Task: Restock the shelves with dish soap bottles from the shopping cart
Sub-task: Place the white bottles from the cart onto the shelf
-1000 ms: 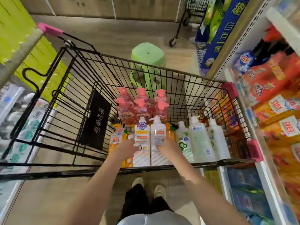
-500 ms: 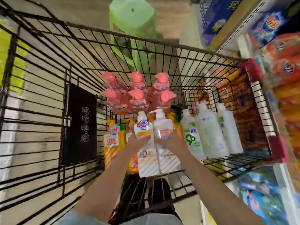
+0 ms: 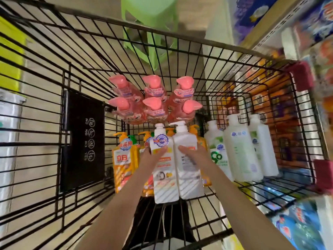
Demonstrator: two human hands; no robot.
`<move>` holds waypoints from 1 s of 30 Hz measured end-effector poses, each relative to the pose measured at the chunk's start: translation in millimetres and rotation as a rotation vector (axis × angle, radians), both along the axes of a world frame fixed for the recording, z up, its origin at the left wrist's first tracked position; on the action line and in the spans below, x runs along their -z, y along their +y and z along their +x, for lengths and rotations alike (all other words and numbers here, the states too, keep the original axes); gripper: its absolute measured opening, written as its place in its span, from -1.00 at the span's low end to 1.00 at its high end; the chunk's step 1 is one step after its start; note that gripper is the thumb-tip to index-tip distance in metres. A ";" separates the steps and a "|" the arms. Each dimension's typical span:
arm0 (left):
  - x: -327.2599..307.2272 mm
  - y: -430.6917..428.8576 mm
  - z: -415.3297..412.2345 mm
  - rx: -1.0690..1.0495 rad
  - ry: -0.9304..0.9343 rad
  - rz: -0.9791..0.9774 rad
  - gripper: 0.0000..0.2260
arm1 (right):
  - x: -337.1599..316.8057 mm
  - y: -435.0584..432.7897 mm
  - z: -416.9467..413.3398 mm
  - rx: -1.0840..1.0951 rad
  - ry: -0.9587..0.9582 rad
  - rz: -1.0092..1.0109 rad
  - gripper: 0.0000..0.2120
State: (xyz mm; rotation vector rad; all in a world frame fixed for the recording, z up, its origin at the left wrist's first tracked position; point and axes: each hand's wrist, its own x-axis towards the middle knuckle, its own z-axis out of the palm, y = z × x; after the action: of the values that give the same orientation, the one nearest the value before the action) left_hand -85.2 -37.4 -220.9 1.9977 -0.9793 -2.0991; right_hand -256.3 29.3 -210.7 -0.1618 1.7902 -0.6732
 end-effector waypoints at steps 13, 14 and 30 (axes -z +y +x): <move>-13.9 -11.1 10.4 -0.048 0.246 0.110 -0.90 | -11.4 -1.4 -7.0 0.113 -0.181 -0.084 -0.51; -15.4 -11.3 12.1 -0.021 0.241 0.103 -0.90 | -11.7 -2.2 -8.2 0.098 -0.193 -0.076 -0.48; -66.1 -7.3 25.8 0.327 0.084 -0.207 -0.62 | -61.0 3.2 -15.6 -0.177 -0.072 -0.178 -0.38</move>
State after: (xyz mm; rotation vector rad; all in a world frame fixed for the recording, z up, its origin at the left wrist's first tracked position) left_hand -59.4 -44.7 -154.7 1.7324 -1.5254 -2.1025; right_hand -271.9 32.4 -149.7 -0.4062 1.6244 -0.7017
